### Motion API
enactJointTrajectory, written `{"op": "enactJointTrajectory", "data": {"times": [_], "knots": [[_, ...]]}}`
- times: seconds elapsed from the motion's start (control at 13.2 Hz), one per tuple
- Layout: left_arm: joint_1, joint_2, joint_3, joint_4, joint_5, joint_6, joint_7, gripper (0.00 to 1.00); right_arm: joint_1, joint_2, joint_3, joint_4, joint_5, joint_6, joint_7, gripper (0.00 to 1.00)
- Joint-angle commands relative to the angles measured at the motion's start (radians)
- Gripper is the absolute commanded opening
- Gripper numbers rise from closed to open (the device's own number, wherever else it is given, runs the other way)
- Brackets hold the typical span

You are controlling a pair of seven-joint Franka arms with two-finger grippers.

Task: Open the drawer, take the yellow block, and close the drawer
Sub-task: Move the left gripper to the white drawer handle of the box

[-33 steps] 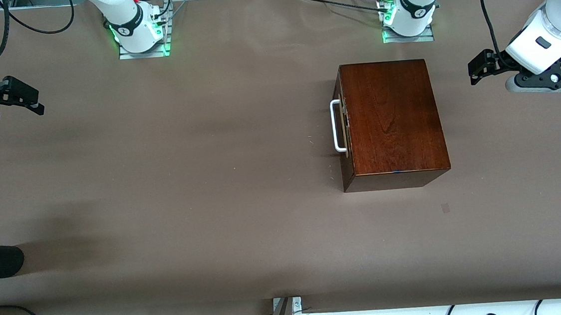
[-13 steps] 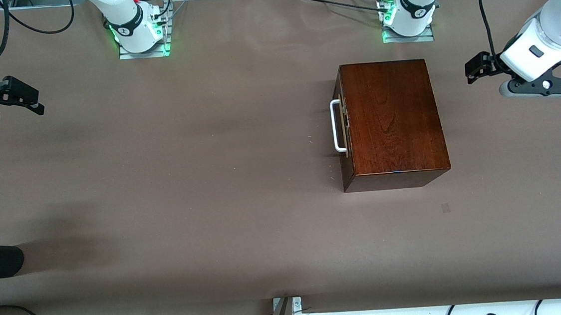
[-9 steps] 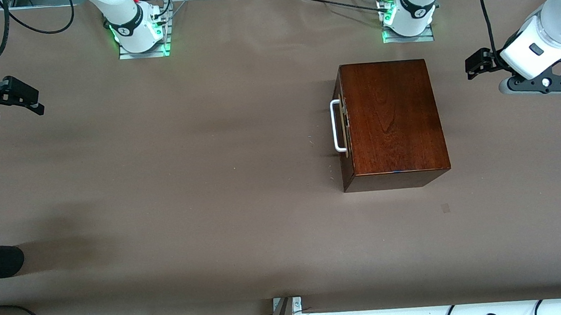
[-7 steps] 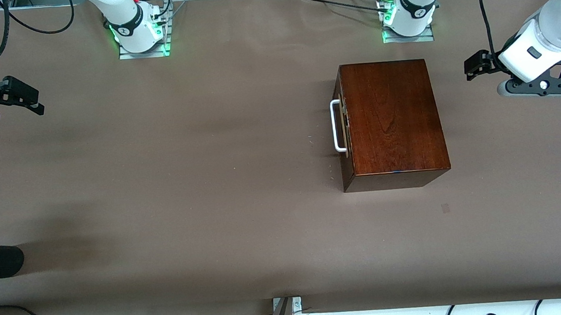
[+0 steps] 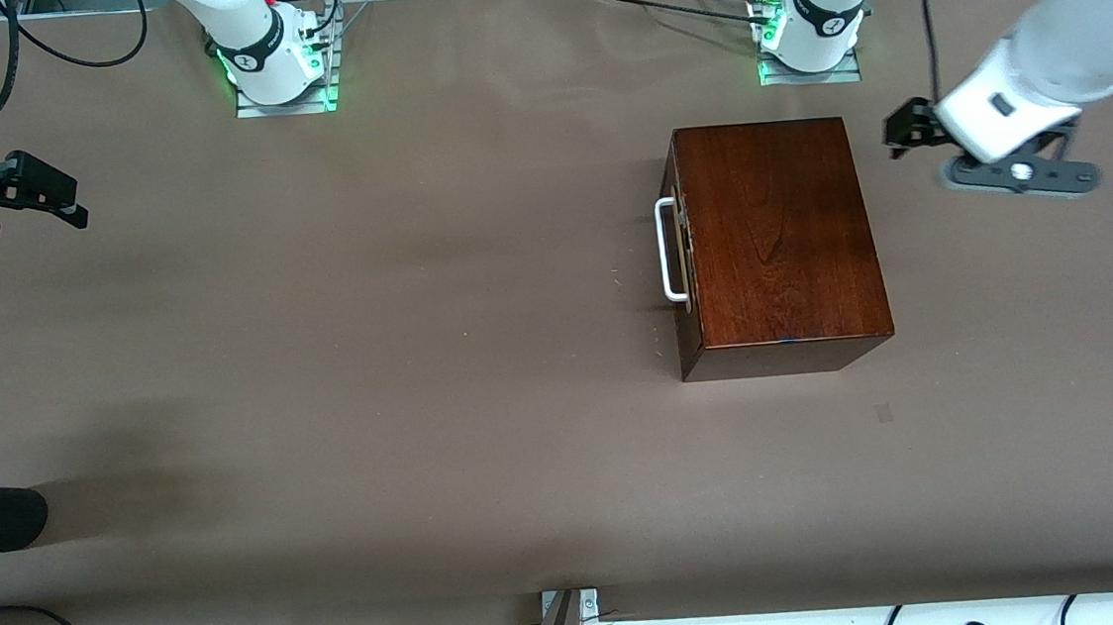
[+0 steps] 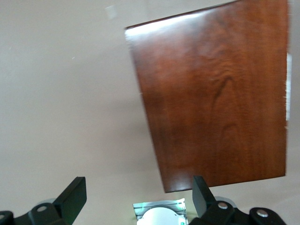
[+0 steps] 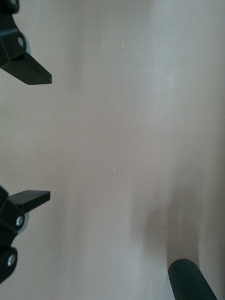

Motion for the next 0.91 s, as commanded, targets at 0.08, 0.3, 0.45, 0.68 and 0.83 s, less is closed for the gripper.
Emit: {"op": "enactJointTrajectory", "data": {"times": [0.08, 0.3, 0.45, 0.68, 0.83], "knots": [[-0.007, 0.078, -0.15, 0.038, -0.002, 0.061, -0.149, 1.0, -0.004, 0.006, 0.004, 0.021, -0.003, -0.018, -0.005, 1.0], [-0.087, 0.184, -0.198, 0.107, 0.001, 0.066, -0.351, 1.0, -0.004, 0.006, 0.004, 0.021, -0.003, -0.018, -0.005, 1.0], [-0.154, 0.273, -0.198, 0.171, 0.04, 0.066, -0.425, 1.0, -0.004, 0.006, 0.004, 0.021, -0.003, -0.018, -0.005, 1.0], [-0.253, 0.373, -0.198, 0.228, 0.108, 0.084, -0.538, 1.0, -0.004, 0.006, 0.004, 0.021, -0.003, -0.018, -0.003, 1.0], [-0.309, 0.414, -0.195, 0.23, 0.16, 0.116, -0.607, 1.0, -0.004, 0.006, 0.004, 0.021, -0.003, -0.018, -0.003, 1.0]]}}
